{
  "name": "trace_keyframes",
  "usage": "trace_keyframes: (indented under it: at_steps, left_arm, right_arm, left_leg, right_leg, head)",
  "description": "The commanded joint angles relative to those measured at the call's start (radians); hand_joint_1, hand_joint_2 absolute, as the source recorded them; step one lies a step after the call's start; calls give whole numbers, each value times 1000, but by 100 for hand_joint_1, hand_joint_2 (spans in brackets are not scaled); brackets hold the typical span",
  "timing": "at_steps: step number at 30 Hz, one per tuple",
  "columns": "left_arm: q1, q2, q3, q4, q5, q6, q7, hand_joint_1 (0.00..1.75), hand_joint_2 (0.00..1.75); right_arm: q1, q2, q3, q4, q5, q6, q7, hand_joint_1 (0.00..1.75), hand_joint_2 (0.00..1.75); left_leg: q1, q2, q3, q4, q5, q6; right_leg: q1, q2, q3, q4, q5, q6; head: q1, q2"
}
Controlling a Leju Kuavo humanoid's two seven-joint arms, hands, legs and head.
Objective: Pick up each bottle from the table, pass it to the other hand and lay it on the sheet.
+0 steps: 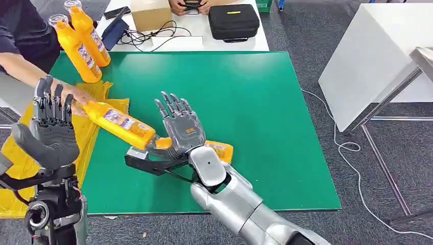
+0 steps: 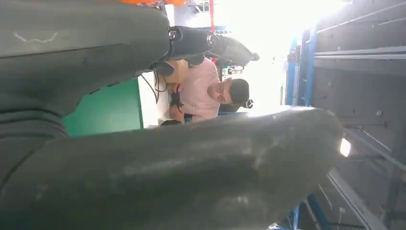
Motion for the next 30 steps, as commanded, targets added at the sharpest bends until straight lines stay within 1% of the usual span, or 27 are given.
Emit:
trace_keyframes:
  at_steps: [1,2,3,4,5,6,7,8,9,10,11,12,13,14,15,16,17,18,19,21,22,24,25,28,29,30]
  left_arm:
    - [-23,4,13,43,0,4,1,0,0]
    - [-23,6,12,43,2,5,4,0,0]
    - [-25,7,12,42,4,6,8,0,0]
    - [-26,8,12,41,5,5,9,0,0]
    - [-27,8,12,41,5,4,10,0,0]
    - [-27,8,12,41,5,4,10,0,0]
    - [-27,8,12,41,5,4,10,0,0]
    - [-27,7,13,42,6,5,11,0,0]
    - [-27,3,14,41,9,3,15,0,0]
    - [-29,0,16,39,9,2,18,0,0]
    - [-30,-3,19,35,9,2,21,0,0]
    - [-30,-6,25,29,11,4,23,0,0]
    - [-25,-6,32,22,13,12,22,0,0]
    - [-18,-7,41,15,16,11,20,0,0]
    - [-13,-8,49,10,17,4,20,0,0]
    - [-13,-8,49,10,17,4,20,0,0]
    - [-9,-13,60,8,20,4,17,0,0]
    - [-7,-14,64,9,21,1,16,0,0]
    - [-9,-17,72,9,24,0,14,0,0]
    - [-19,-19,75,14,25,-4,15,0,0]
    - [-22,-19,75,15,25,-3,17,0,0]
    - [-37,-20,69,18,26,-3,28,0,0]
    - [-40,-20,66,18,28,-1,35,0,0]
    - [-39,-22,56,14,26,6,43,0,0]
    - [-39,-22,56,14,26,6,43,0,0]
    - [-39,-22,56,14,26,6,43,0,0]
  right_arm:
    - [-78,-29,30,167,-38,53,21,0,175]
    - [-81,-29,29,173,-46,79,27,0,175]
    - [-80,-29,22,191,-67,128,55,0,175]
    - [-80,-29,23,200,-67,134,57,0,175]
    - [-79,-29,21,209,-66,125,54,0,175]
    - [-79,-29,21,209,-66,125,54,0,175]
    - [-79,-29,21,209,-66,125,54,0,175]
    - [-79,-29,19,216,-68,130,58,0,175]
    - [-81,-29,16,230,-79,159,88,0,175]
    - [-86,-29,24,242,-78,190,113,0,175]
    - [-83,-29,23,240,-72,192,123,0,175]
    - [-70,-29,15,223,-48,178,110,0,175]
    - [-46,-29,-1,184,-12,146,88,0,175]
    - [-10,-37,-25,119,34,136,65,0,175]
    - [18,-44,-42,60,65,171,72,0,175]
    - [18,-44,-42,60,65,171,72,0,175]
    - [57,-60,-56,-28,97,164,46,0,175]
    - [87,-72,-66,-99,115,157,21,0,175]
    - [130,-90,-76,-206,136,166,-1,0,175]
    - [175,-108,-78,-328,156,187,-15,0,175]
    - [181,-110,-80,-348,158,201,-13,0,175]
    - [207,-116,-82,-394,160,232,-20,0,175]
    - [219,-126,-71,-409,176,242,-22,0,175]
    - [254,-143,-63,-417,186,241,-24,0,175]
    - [254,-143,-63,-417,186,241,-24,0,175]
    - [254,-143,-63,-417,186,241,-24,0,175]
  left_leg:
    - [-1,-1,5,-1,-1,1]
    - [0,-1,3,-1,0,0]
    - [-1,-2,6,-1,-1,1]
    - [-1,-1,4,-1,0,0]
    - [-1,-2,7,-1,-2,1]
    - [0,-1,4,-1,0,0]
    - [-1,-2,9,-1,-2,1]
    - [0,-2,3,-1,0,0]
    - [-1,-2,9,-1,-3,1]
    - [-1,-1,6,-1,-2,0]
    - [-1,-1,5,-1,-1,0]
    - [-1,-2,8,-1,-2,1]
    - [0,-2,5,-1,-1,0]
    - [-1,-2,8,-1,-3,0]
    - [0,-2,4,-1,-1,0]
    - [0,-1,4,-1,-1,0]
    - [-1,0,8,-1,-3,0]
    - [0,-1,5,-1,-2,0]
    - [0,-1,8,0,-3,0]
    - [0,-3,3,-1,-1,0]
    - [0,-4,8,0,-3,1]
    - [0,-2,3,-1,-1,0]
    - [0,-3,6,0,-3,0]
    - [0,-3,2,-1,-1,0]
    - [0,-4,10,0,-5,0]
    - [0,-3,3,-1,-2,0]
  right_leg:
    - [0,-2,5,0,-2,0]
    - [0,-2,3,-1,-1,0]
    - [0,-3,6,0,-2,0]
    - [0,-2,4,0,-1,0]
    - [0,-3,8,0,-3,0]
    - [0,-2,4,-1,-1,0]
    - [0,-4,9,0,-3,0]
    - [0,-2,4,0,-1,0]
    - [0,-3,9,0,-4,0]
    - [0,-3,6,0,-2,0]
    - [0,-2,5,0,-2,0]
    - [0,-3,8,0,-3,0]
    - [0,-3,5,0,-2,0]
    - [0,-4,8,0,-4,0]
    - [0,-3,4,-1,-1,0]
    - [0,-2,4,-1,-1,0]
    - [0,-2,7,0,-3,0]
    - [0,-2,5,0,-2,0]
    - [0,-3,8,0,-3,0]
    - [1,-4,4,-1,-2,0]
    - [0,-5,8,0,-5,0]
    - [0,-3,3,-1,-2,0]
    - [0,-5,7,0,-4,0]
    - [1,-4,3,-1,-3,-1]
    - [0,-7,11,0,-7,-1]
    - [0,-4,4,-1,-3,-1]
  head:
    - [0,0]
    - [0,0]
    - [0,0]
    - [0,0]
    - [0,0]
    - [0,0]
    - [0,0]
    - [0,0]
    - [0,0]
    - [0,0]
    - [0,0]
    - [0,0]
    - [0,0]
    - [0,0]
    - [0,0]
    - [0,0]
    - [0,0]
    - [0,0]
    - [0,0]
    - [0,0]
    - [0,0]
    - [0,0]
    - [0,0]
    - [0,0]
    - [0,0]
    - [0,0]
